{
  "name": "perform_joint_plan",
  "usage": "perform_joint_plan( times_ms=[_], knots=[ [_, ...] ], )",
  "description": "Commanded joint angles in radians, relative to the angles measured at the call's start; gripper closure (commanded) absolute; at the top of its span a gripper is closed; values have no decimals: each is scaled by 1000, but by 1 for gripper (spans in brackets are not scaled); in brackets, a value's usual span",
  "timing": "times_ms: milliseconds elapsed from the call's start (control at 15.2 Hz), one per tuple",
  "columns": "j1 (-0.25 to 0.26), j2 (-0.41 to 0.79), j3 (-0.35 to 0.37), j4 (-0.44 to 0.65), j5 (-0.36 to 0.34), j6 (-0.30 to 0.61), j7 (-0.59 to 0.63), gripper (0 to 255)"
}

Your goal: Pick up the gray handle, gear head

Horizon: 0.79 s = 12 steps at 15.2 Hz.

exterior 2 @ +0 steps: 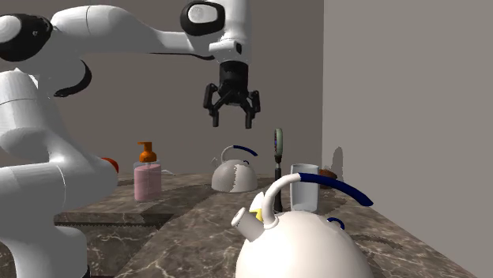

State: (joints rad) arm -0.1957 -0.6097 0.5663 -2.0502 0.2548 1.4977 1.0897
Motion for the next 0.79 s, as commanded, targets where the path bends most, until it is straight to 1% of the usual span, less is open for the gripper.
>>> perform_joint_plan(
  times_ms=[0, 198, 330, 462, 528, 594, 726],
  knots=[
    [-46, 63, 72, 70, 2, 7, 141, 0],
    [-124, 178, 190, 192, -27, 12, 347, 0],
    [-179, 271, 281, 283, -70, 12, 494, 0],
    [-234, 389, 389, 383, -143, 7, 657, 0],
    [-257, 462, 450, 436, -198, 0, 748, 0],
    [-269, 540, 507, 487, -262, -10, 837, 0],
    [-257, 524, 486, 449, -249, 19, 829, 0]
  ],
)
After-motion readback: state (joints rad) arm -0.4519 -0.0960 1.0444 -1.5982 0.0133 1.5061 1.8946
